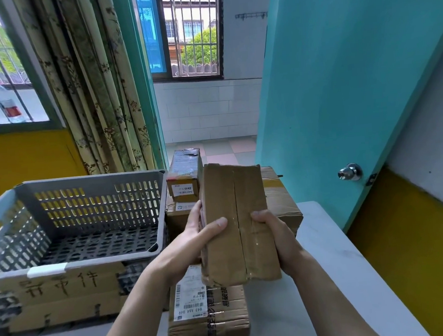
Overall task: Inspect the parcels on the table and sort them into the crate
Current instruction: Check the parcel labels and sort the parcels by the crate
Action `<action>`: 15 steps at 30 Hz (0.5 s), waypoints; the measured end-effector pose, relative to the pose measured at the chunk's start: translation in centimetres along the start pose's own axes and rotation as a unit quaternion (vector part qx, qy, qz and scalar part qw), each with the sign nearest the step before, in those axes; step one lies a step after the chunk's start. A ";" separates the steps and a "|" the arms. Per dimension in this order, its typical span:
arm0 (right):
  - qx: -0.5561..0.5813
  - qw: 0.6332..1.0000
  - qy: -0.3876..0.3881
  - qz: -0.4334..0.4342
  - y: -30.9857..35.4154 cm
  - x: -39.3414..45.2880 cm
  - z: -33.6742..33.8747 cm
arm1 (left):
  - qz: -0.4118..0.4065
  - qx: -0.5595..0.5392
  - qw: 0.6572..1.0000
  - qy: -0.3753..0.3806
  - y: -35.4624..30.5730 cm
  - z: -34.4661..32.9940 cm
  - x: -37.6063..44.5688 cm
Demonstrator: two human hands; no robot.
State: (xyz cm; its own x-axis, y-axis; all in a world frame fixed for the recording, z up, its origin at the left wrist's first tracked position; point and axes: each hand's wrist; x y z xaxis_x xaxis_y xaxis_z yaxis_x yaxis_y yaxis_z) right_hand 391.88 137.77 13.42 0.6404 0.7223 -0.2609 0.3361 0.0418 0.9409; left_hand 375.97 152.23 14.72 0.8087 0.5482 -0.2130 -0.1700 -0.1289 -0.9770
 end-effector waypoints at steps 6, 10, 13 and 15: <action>-0.018 0.999 0.035 -0.011 -0.1 0.2 -0.6 | -0.030 -0.022 0.998 -0.056 1.1 0.3 0.3; -0.042 0.996 0.081 -0.001 -0.7 -0.3 -0.9 | -0.044 -0.051 0.993 -0.102 0.6 0.7 0.6; -0.053 0.995 0.080 0.023 -0.5 -0.5 -0.9 | -0.051 -0.039 0.993 -0.097 0.2 0.8 0.5; -0.053 0.996 0.068 0.033 -0.3 -0.4 -0.9 | -0.045 -0.045 0.995 -0.081 0.4 0.9 0.2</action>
State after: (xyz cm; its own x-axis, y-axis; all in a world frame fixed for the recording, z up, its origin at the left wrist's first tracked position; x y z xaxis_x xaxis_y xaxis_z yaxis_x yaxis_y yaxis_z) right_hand 390.93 138.06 13.48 0.5570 0.8122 -0.1737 0.2182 0.0587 0.9741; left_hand 375.55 153.07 14.25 0.7162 0.6856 -0.1307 -0.0434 -0.1431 -0.9888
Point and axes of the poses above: each hand's wrist, its own x-axis towards the middle knuckle, its own z-axis out of the back of the hand, y = z × x, and after that the axes turned 7 degrees about -y, right-handed
